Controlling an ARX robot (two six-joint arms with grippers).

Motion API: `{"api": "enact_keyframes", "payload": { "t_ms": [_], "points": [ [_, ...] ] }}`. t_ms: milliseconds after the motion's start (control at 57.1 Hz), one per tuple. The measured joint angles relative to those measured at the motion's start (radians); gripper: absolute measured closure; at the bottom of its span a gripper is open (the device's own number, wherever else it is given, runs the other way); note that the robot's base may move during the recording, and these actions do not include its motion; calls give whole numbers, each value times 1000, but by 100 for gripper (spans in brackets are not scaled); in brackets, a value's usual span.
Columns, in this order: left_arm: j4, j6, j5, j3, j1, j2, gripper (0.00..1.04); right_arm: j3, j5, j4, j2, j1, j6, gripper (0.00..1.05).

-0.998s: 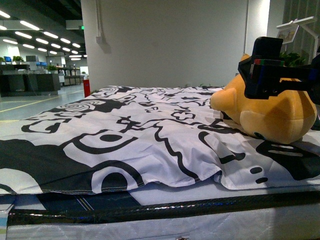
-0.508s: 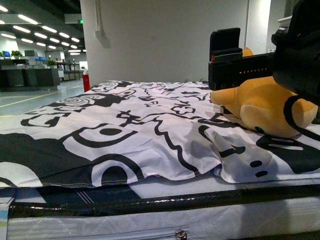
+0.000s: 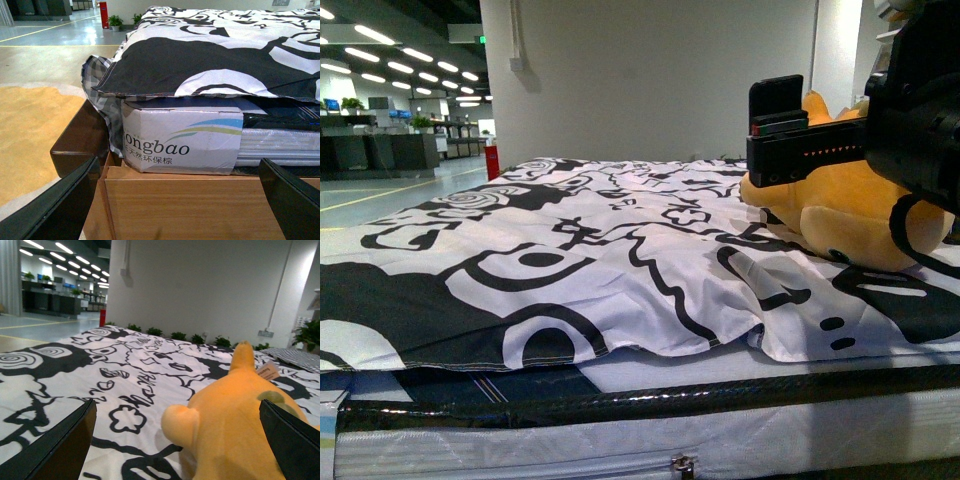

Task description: Put away toys

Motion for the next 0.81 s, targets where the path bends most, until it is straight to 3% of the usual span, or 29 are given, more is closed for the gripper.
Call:
{"api": "enact_keyframes", "payload": {
  "t_ms": [806],
  "points": [
    [0,0,0,0,0,0,6,63,2,-48,61,-29,31,6]
  ]
}}
